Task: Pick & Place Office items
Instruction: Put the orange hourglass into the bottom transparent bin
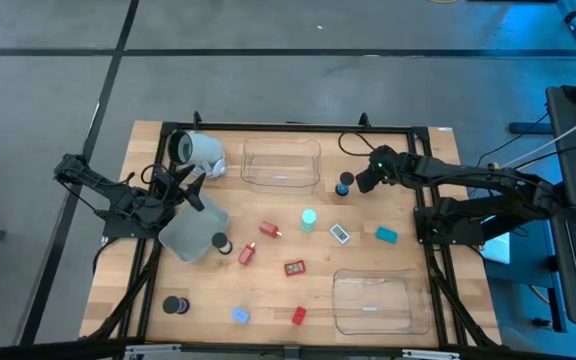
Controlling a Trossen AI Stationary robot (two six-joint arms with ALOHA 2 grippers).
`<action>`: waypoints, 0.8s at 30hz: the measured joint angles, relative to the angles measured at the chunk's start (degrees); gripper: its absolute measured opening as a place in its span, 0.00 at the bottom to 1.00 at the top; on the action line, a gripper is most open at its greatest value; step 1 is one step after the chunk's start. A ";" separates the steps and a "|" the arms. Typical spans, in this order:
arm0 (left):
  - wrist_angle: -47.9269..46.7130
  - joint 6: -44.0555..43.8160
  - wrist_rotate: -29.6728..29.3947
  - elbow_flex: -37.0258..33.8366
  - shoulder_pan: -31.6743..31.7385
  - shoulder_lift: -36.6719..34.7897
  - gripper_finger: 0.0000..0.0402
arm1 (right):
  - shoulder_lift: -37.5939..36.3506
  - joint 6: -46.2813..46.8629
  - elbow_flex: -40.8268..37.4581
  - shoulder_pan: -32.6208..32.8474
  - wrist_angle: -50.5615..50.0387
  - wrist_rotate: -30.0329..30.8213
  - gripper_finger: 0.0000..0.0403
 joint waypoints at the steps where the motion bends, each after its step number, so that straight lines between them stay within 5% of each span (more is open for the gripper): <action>1: 0.00 0.00 0.00 0.00 0.00 0.00 0.53 | -0.27 0.01 0.73 0.00 -1.36 -0.40 0.51; 10: 0.00 0.00 -0.44 0.02 0.00 0.02 0.53 | -2.46 3.95 13.46 7.12 -16.33 -3.71 0.51; 24: -0.33 -0.21 0.30 0.04 0.00 0.02 0.53 | -2.83 35.41 21.21 42.47 -22.02 -2.80 0.51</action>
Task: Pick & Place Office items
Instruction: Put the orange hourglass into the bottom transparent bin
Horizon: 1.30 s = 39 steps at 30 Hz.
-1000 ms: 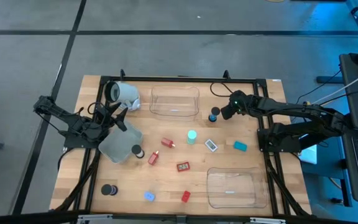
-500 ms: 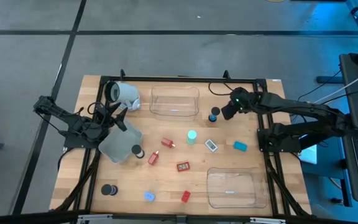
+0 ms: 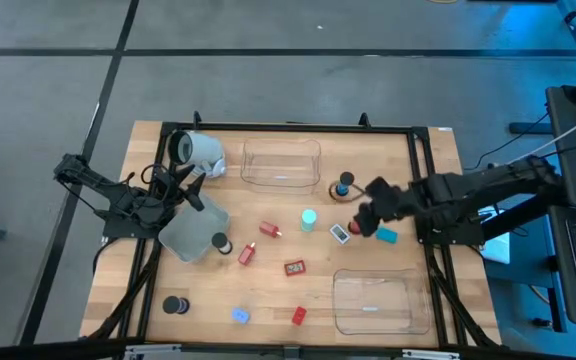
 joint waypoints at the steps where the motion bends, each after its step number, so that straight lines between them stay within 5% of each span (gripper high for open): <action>1: 0.00 -0.28 0.32 0.00 0.00 0.00 0.53 | 0.00 2.71 0.42 2.31 0.06 0.88 0.51; 12: 0.22 -5.93 2.89 0.02 0.00 0.00 0.53 | 3.08 27.04 6.09 27.83 1.27 13.79 0.51; 25: 0.29 -6.02 3.56 0.01 0.00 0.00 0.53 | 18.77 53.94 6.07 40.13 5.23 7.82 0.51; 39: 0.57 -5.37 6.32 0.00 0.00 0.13 0.53 | 26.12 24.88 6.04 36.58 2.87 9.09 0.51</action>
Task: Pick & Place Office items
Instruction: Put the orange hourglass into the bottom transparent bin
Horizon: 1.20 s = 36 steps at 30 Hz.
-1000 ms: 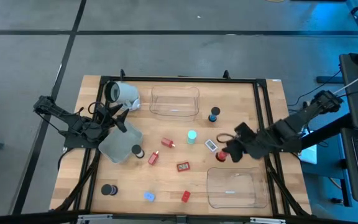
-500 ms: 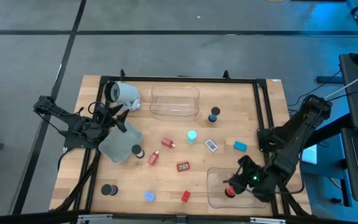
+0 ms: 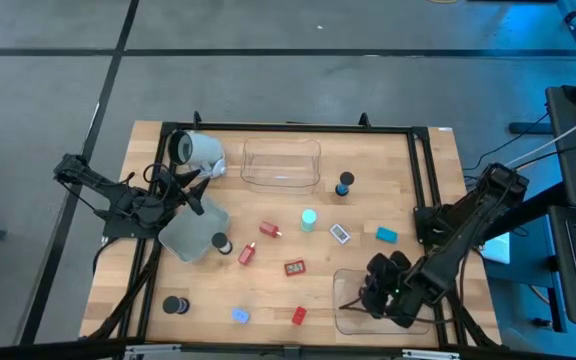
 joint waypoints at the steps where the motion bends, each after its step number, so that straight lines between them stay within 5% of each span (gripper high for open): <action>1: 0.00 0.00 0.02 0.00 0.00 0.00 0.53 | 0.04 -1.90 0.00 -0.03 0.04 0.26 0.51; 8: 0.00 0.02 0.03 0.00 0.00 -0.01 0.53 | 0.04 -15.14 0.00 -0.10 1.10 6.30 0.52; 16: 0.00 0.02 0.04 0.00 0.00 -0.02 0.53 | 3.22 -27.38 0.00 -0.08 8.63 4.54 0.51; 31: 0.00 -0.39 0.02 0.00 0.00 0.06 0.53 | 6.31 -29.89 -0.02 -0.23 10.06 5.08 0.51; 36: 0.00 -0.42 0.02 0.00 0.00 0.06 0.53 | 6.29 -26.62 -0.02 -0.27 10.13 5.21 0.62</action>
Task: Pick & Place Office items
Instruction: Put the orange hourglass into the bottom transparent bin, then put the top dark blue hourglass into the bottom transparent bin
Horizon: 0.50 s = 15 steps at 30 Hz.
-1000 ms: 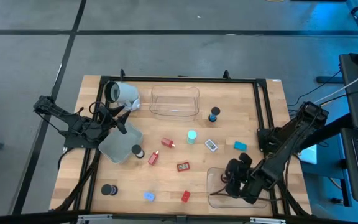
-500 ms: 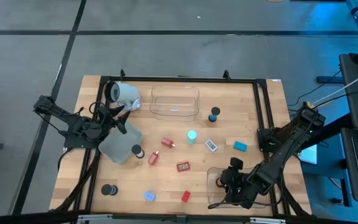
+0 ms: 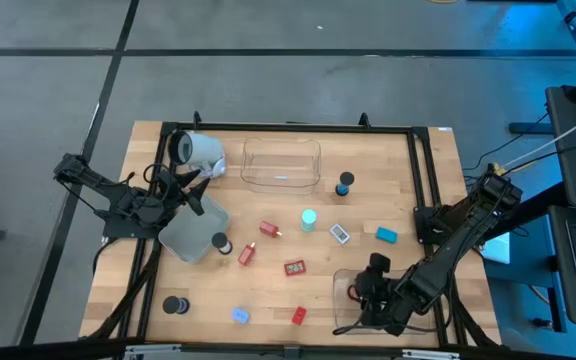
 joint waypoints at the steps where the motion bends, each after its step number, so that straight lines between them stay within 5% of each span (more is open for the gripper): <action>1: 0.00 0.00 0.00 0.00 0.00 -0.02 0.53 | 0.00 0.78 0.00 -0.02 -0.02 -0.03 0.64; 8: 0.00 0.00 0.00 0.00 0.00 -0.01 0.53 | -0.41 6.21 -0.02 -0.02 -0.08 -0.62 0.74; 15: 0.00 -0.02 0.00 0.00 0.00 0.01 0.53 | -5.51 12.27 5.71 -2.29 -9.11 -8.97 0.81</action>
